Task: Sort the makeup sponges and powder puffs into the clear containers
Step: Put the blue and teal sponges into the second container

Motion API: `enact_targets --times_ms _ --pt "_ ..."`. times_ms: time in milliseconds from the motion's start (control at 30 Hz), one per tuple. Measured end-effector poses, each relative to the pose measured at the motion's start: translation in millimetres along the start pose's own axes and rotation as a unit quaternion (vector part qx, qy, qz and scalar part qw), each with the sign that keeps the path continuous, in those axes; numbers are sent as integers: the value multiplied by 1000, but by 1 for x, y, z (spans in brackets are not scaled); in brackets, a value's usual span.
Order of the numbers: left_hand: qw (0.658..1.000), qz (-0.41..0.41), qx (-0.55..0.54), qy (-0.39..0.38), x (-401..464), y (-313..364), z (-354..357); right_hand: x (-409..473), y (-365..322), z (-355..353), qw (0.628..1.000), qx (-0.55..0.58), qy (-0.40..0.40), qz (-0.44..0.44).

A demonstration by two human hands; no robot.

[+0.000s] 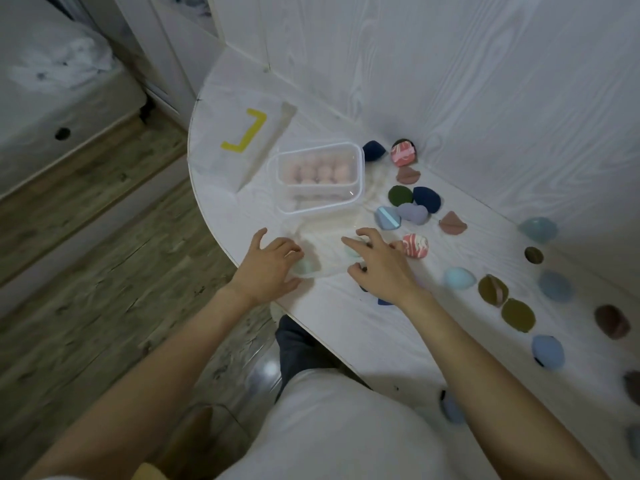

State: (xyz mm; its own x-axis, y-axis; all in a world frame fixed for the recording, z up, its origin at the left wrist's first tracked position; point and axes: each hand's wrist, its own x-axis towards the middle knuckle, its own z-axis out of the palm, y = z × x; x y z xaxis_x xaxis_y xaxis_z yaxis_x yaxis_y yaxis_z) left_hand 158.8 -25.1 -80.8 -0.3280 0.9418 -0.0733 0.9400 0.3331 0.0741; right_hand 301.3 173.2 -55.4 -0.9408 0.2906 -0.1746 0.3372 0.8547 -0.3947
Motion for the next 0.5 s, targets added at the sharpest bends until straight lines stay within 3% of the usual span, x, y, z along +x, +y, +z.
enact_targets --times_ms 133,333,500 --pt "999 -7 -21 -28 3 6 -6 2 2 1 997 65 27 8" --pt "999 12 -34 29 7 6 -5 10 -11 -1 994 37 105 10" --pt "1000 0 16 22 8 12 -12 21 -33 5 996 27 86 -1"
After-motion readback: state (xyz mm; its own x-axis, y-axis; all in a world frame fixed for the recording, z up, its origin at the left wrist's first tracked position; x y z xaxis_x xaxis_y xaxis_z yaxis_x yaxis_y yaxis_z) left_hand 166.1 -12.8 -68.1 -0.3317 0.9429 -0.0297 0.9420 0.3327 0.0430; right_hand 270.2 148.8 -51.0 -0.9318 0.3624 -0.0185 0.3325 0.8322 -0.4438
